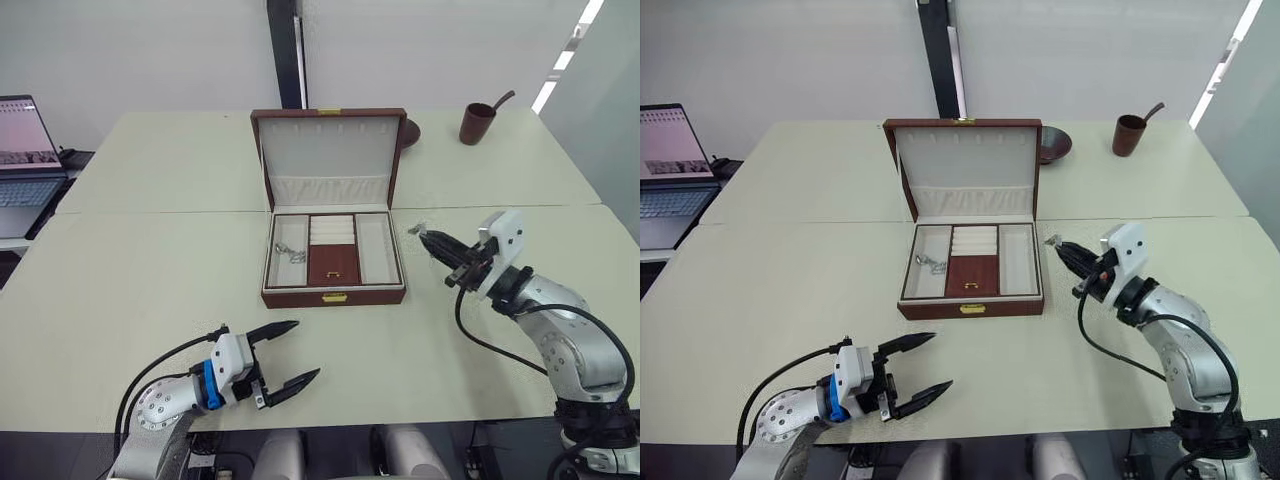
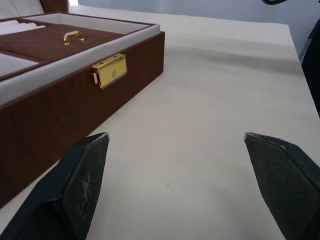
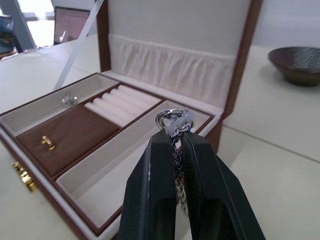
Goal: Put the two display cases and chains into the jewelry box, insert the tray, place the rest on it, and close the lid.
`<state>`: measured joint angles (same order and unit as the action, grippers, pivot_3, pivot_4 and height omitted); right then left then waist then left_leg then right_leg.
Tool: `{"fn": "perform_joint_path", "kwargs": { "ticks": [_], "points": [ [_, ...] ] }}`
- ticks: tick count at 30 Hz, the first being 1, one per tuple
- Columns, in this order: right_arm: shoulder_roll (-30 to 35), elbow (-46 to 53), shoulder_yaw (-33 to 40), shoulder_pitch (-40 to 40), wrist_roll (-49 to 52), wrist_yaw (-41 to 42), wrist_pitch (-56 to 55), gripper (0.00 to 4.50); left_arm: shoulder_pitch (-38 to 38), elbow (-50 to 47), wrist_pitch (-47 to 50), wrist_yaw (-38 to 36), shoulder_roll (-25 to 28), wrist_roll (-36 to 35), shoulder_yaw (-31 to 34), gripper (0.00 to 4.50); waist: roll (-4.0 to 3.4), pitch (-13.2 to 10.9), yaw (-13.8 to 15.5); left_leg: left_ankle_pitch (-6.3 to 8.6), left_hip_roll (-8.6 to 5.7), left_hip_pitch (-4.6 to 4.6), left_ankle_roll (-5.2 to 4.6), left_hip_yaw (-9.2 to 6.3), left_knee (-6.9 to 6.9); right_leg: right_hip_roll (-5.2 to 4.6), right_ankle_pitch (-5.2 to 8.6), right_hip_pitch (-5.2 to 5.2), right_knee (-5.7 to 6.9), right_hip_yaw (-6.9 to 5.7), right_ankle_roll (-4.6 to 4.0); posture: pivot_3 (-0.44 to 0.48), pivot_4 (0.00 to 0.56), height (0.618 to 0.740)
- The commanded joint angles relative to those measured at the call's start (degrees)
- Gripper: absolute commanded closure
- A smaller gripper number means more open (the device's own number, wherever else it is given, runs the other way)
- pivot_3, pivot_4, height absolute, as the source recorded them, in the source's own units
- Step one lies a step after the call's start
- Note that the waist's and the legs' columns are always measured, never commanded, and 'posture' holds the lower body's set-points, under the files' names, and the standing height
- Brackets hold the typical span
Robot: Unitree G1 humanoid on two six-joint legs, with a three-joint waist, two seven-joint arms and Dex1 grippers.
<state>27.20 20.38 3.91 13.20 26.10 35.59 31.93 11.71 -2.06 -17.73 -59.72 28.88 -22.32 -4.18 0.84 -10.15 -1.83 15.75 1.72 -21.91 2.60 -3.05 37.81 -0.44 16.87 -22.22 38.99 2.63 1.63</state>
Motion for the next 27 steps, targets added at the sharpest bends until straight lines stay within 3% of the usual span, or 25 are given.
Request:
{"fn": "perform_joint_path", "kwargs": {
  "ticks": [1, 11, 27],
  "points": [
    [0.89, 3.03, -0.95, 2.46, 1.49, 0.90, 1.43, 4.49, 1.15, 1.53, -4.39, -0.89, -0.57, 0.46, 1.26, 0.00, 0.00, 0.00, 0.02, 0.00, -0.01, 0.00, 0.00, 0.01, 0.01, -0.02, 0.00, 0.00, 0.00, 0.00, 0.01, 0.000, 0.150, 0.740],
    [-0.63, 1.42, -5.32, 8.26, 0.41, -0.19, 3.69, 4.49, 3.54, -3.93, -2.23, 0.80, 0.93, -1.98, 2.72, 0.00, 0.01, 0.00, -0.01, 0.00, 0.01, -0.01, 0.00, 0.01, 0.01, -0.01, 0.00, -0.01, -0.01, 0.00, 0.01, 0.000, 0.150, 0.740],
    [-2.59, -2.44, -9.64, 10.90, -4.67, -1.39, 3.48, 4.49, 1.74, -24.82, 17.42, 9.35, 5.72, -5.38, 5.70, 0.00, 0.04, -0.03, -0.01, 0.00, 0.01, 0.00, 0.00, 0.00, 0.01, -0.01, 0.00, -0.01, 0.00, -0.01, 0.01, 0.000, 0.150, 0.740]
  ]
}}
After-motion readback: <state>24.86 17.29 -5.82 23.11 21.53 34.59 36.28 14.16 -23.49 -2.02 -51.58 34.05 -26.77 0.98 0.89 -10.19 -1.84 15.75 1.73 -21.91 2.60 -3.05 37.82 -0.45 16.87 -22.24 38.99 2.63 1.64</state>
